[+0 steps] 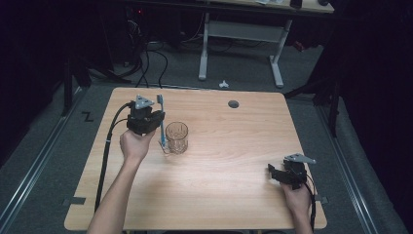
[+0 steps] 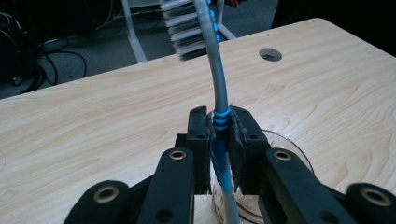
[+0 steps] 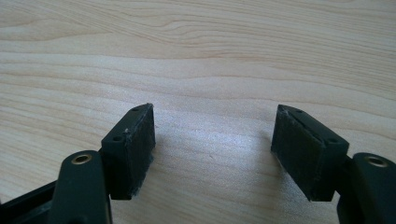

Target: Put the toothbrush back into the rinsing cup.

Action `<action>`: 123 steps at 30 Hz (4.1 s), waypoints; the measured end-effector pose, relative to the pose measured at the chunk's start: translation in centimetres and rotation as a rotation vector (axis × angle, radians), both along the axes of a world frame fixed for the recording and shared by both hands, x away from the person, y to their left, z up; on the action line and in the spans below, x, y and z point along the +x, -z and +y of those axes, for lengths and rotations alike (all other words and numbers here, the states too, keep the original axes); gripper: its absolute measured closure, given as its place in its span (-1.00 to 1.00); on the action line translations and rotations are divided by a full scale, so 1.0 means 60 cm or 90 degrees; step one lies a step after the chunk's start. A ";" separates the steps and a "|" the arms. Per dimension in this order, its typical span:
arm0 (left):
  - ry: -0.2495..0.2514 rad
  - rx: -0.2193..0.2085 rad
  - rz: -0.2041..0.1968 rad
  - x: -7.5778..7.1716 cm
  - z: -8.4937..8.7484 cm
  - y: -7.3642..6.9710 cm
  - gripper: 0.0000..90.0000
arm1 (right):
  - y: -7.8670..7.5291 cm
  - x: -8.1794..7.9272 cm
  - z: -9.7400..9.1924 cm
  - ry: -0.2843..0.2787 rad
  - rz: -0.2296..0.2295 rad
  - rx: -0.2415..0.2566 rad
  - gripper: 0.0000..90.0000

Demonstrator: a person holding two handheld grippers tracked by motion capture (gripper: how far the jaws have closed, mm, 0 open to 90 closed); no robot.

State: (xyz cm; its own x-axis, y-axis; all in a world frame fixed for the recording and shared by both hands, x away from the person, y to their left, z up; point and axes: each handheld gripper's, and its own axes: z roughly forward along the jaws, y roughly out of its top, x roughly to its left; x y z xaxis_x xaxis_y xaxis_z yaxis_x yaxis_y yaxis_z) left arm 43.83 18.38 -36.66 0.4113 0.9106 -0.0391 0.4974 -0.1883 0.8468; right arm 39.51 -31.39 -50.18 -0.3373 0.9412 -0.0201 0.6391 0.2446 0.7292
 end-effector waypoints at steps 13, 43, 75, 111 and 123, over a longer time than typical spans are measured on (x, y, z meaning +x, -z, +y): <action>0.006 0.011 0.001 -0.016 0.002 0.004 0.76 | 0.000 0.000 0.000 0.000 0.000 0.000 -0.32; 0.015 0.015 0.023 -0.039 0.004 0.020 0.76 | 0.000 0.000 0.000 0.000 0.000 0.000 -0.32; 0.015 0.036 0.002 -0.051 -0.004 0.038 0.78 | 0.000 0.000 0.000 -0.001 0.000 -0.001 -0.32; 0.009 0.049 -0.003 -0.056 -0.011 0.067 0.78 | 0.000 0.000 0.000 -0.001 -0.001 -0.001 -0.32; 0.008 0.036 0.004 -0.056 -0.008 0.071 0.76 | 0.000 0.000 0.000 -0.001 0.000 -0.001 -0.32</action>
